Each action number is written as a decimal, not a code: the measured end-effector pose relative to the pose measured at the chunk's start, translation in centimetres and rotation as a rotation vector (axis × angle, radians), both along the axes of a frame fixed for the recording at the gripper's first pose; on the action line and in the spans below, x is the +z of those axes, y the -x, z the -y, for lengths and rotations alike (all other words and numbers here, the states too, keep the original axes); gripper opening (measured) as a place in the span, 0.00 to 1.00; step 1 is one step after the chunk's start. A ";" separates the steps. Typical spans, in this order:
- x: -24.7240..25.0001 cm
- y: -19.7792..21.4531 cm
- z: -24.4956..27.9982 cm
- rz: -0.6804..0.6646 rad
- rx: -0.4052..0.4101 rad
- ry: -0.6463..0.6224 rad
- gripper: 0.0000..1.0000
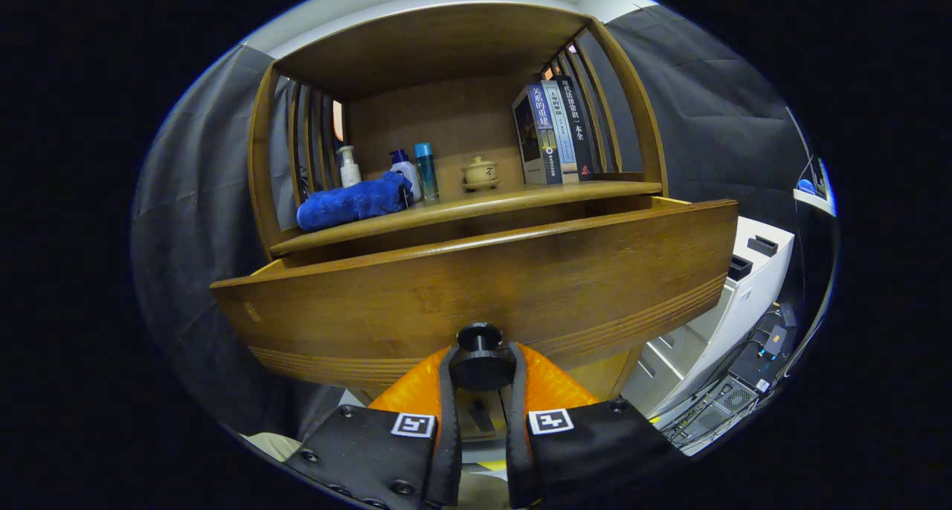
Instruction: Pull open the drawer, take out the items inside it, and place them on the countertop above the cabinet.
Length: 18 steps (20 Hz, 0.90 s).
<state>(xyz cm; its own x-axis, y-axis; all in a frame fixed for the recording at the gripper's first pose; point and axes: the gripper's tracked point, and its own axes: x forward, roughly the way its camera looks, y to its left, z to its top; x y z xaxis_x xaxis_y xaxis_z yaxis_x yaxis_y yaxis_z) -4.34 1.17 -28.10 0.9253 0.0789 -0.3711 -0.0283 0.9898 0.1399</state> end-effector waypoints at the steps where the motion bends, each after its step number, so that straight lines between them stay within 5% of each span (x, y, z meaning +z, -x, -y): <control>1: 0.0 0.2 0.0 -0.009 0.001 -0.001 0.33; 18: 0.1 6.2 0.4 -0.044 -0.025 -0.002 0.33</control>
